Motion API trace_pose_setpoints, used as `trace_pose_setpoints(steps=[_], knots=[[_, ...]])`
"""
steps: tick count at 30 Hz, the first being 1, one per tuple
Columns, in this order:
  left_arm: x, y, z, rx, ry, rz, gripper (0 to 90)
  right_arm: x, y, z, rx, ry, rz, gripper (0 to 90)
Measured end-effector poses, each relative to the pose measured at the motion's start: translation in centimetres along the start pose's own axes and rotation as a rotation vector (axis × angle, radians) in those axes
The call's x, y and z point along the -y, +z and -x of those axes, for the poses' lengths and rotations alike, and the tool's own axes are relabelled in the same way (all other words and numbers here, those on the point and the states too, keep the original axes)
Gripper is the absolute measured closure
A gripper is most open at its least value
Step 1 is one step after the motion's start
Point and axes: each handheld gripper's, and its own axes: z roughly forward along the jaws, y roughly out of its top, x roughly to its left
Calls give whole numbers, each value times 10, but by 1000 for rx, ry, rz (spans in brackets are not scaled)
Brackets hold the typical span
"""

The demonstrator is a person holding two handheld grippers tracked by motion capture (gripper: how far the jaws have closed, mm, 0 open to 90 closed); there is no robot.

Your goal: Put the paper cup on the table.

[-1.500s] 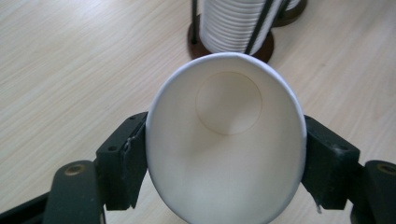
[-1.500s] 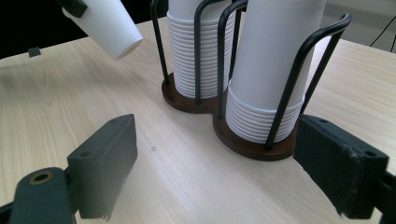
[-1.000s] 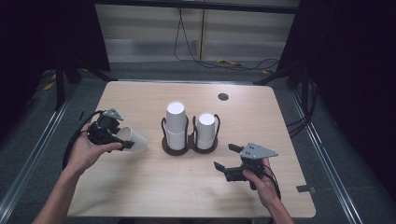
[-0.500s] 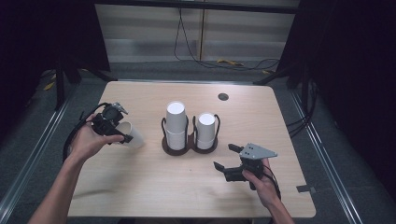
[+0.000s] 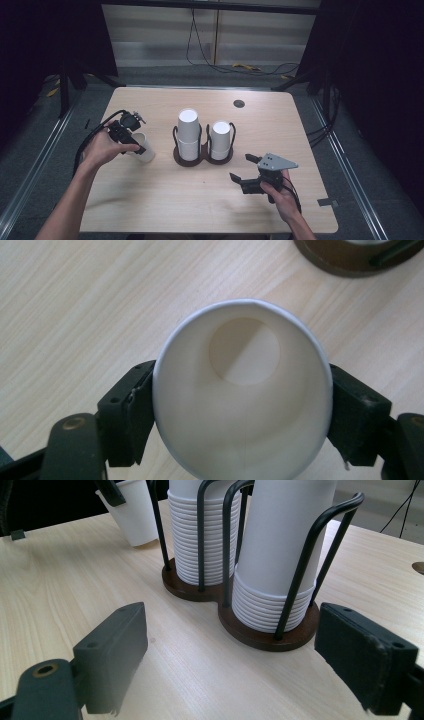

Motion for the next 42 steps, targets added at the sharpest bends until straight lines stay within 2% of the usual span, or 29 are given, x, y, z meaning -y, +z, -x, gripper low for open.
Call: trace_pose_setpoints(steps=[2, 3, 6, 12, 15, 18, 19, 20, 22, 26, 28, 33, 37, 40, 42], knots=[[-1, 2, 1, 2, -8, 7, 217, 0, 0, 0, 2, 1, 0, 137], [-2, 2, 0, -2, 6, 5, 210, 0, 0, 0, 3, 0, 0, 137], [0, 6, -1, 8, -17, 24, 194, 0, 0, 0, -1, 0, -1, 137], [7, 15, -3, 38, -37, 58, 179, 0, 1, 0, 1, -3, -5, 137], [10, 16, -3, 35, -45, 82, 176, 0, 1, -1, -2, -2, -8, 137], [13, 20, -3, 60, -31, 75, 170, 0, 1, -1, 2, 2, -8, 137], [14, 21, -3, 55, -24, 85, 169, 0, 2, -1, -1, -2, -9, 137], [15, 21, -3, 51, -45, 87, 168, 0, 2, -1, -2, -3, -10, 137], [17, 21, -5, 57, -35, 98, 166, 0, 2, -1, -3, -2, -9, 137], [22, 28, -5, 79, -55, 87, 169, 0, 2, -1, -3, -3, -10, 137], [25, 30, -5, 67, -60, 98, 169, 1, 2, -1, -3, -2, -11, 137], [32, 33, -6, 87, -62, 134, 167, 1, 3, -1, -6, -7, -11, 137], [40, 32, -6, 68, -59, 157, 168, 0, 3, -1, -5, -2, -9, 137], [47, 29, -6, 63, -66, 176, 169, 0, 2, 0, -3, 1, -8, 137], [53, 26, -5, 50, -90, 208, 174, 0, 1, 0, -1, 2, -7, 137]])
